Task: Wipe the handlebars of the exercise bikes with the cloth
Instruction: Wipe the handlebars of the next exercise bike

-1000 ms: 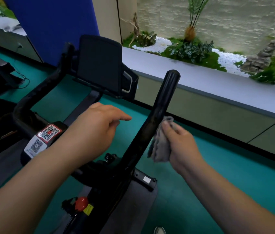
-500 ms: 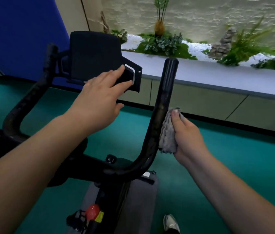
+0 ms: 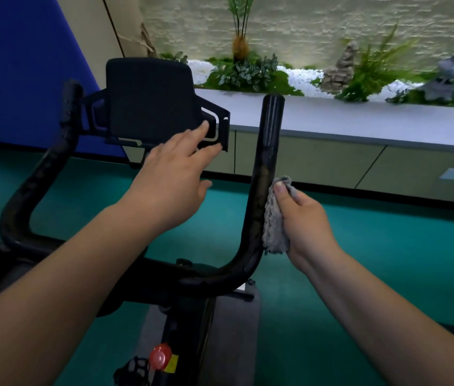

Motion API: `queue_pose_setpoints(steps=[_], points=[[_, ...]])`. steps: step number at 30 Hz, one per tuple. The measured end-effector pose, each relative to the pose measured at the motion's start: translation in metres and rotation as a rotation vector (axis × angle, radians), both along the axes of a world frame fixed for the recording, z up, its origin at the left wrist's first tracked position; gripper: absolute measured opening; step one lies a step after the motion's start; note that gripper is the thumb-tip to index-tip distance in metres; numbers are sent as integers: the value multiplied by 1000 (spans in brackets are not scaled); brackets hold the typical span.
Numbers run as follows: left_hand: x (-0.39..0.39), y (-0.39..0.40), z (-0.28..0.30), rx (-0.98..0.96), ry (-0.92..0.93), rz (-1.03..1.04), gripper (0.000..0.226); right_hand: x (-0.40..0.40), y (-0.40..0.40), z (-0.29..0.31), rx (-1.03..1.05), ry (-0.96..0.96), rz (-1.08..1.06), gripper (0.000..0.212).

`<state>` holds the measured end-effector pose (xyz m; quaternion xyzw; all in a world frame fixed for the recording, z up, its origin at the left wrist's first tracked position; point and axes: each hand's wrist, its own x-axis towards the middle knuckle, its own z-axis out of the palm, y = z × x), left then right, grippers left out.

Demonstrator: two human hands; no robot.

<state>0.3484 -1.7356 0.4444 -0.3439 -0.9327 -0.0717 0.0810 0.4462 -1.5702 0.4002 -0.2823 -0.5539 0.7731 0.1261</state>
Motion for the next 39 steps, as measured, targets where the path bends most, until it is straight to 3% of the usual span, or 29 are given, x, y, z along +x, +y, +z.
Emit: queue_pose_setpoints(steps=[7, 14, 20, 27, 35, 39], points=[[31, -11, -1, 115, -96, 60, 54, 54, -23, -13, -30, -76, 127, 23], [62, -46, -2, 136, -146, 95, 39, 5, 4, -3, -71, -13, 63, 21], [68, -78, -4, 129, -99, 213, 36, 67, -32, -19, -106, -91, 146, 25], [69, -98, -7, 74, -67, 270, 36, 35, -25, -9, -151, 3, -34, 22], [76, -108, -28, 109, 20, 221, 34, 87, -71, -15, -49, -82, -27, 23], [77, -111, -33, 138, 17, 183, 38, 58, -54, -9, -151, -13, -111, 29]])
